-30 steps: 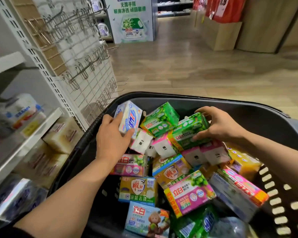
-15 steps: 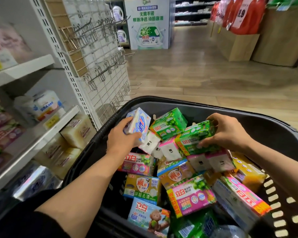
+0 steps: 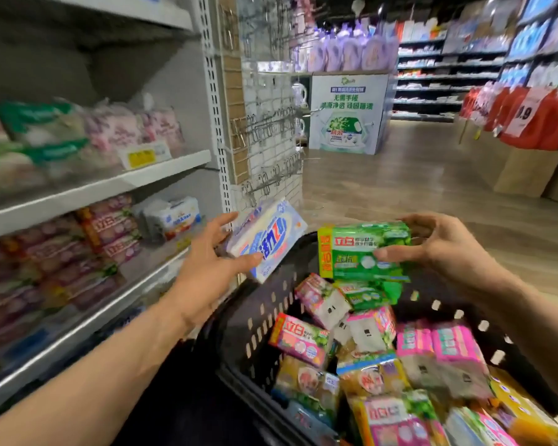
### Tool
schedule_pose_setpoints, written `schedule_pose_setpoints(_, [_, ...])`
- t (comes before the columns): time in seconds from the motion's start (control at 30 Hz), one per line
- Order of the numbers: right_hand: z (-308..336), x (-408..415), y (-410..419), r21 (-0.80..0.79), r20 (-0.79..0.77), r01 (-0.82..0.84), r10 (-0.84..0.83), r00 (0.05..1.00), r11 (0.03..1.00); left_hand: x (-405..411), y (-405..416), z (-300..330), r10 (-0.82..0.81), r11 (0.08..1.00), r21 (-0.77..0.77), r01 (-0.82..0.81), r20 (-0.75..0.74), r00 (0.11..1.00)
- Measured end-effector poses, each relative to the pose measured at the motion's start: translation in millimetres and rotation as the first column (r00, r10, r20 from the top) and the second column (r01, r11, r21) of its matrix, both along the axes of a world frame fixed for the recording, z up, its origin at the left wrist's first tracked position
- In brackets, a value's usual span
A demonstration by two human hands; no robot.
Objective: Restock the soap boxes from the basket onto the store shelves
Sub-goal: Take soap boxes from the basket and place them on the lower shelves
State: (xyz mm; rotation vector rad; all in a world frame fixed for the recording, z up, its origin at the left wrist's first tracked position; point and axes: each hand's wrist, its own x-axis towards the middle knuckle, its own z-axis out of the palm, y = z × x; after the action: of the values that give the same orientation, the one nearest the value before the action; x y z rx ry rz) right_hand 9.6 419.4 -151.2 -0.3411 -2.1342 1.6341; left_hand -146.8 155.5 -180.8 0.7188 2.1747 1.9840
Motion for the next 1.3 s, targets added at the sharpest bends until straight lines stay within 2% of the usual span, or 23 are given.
schedule_pose_setpoints(0.13, [12.6, -52.6, -55.2, 0.048, -0.062, -0.107, 0.110, 0.992, 0.993, -2.2, -70.3, 15.3, 0.156, 0.988, 0.018, -0.155, -0.100, 0.983])
schedule_pose_setpoints(0.33, [12.5, -122.5, -151.9, 0.076, -0.074, -0.277, 0.282, 0.956, 0.958, 3.1, -185.9, 10.3, 0.380, 0.924, 0.011, -0.382, -0.134, 0.915])
schedule_pose_setpoints(0.43, [6.9, -145.6, -200.2, 0.096, -0.040, -0.355, 0.360, 0.932, 0.930, 14.3, -240.4, -0.3, 0.498, 0.864, -0.007, -0.504, -0.135, 0.856])
schedule_pose_setpoints(0.63, [-27.7, -178.0, -288.1, 0.075, 0.034, -0.540, 0.539, 0.842, 0.838, 56.9, -337.2, -26.4, 0.665, 0.721, -0.153, -0.676, -0.122, 0.737])
schedule_pose_setpoints(0.8, [-62.7, -188.8, -365.0, 0.112, 0.241, -0.701, 0.665, 0.706, 0.704, 109.2, -396.2, -51.6, 0.776, 0.547, -0.343, -0.764, -0.134, 0.616])
schedule_pose_setpoints(0.87, [-72.3, -188.9, -393.4, 0.211, 0.332, -0.760, 0.686, 0.648, 0.615, 124.7, -411.6, -54.2, 0.804, 0.491, -0.397, -0.775, -0.136, 0.579])
schedule_pose_setpoints(0.97, [-79.8, -184.1, -436.2, 0.399, 0.462, -0.810, 0.669, 0.583, 0.430, 139.4, -433.1, -59.4, 0.839, 0.458, -0.401, -0.794, -0.102, 0.535])
schedule_pose_setpoints(1.1, [-109.0, -173.9, -481.8, 0.423, 0.636, -0.857, 0.577, 0.512, 0.294, 154.4, -444.1, -62.8, 0.858, 0.416, -0.456, -0.787, -0.090, 0.505])
schedule_pose_setpoints(1.2, [-135.7, -168.5, -504.6, 0.397, 0.712, -0.879, 0.515, 0.477, 0.266, 159.6, -451.5, -70.1, 0.865, 0.436, -0.474, -0.765, -0.013, 0.502])
schedule_pose_setpoints(1.3, [-164.0, -170.5, -515.4, 0.351, 0.729, -0.875, 0.489, 0.478, 0.332, 161.0, -458.4, -76.8, 0.874, 0.425, -0.516, -0.744, 0.020, 0.485])
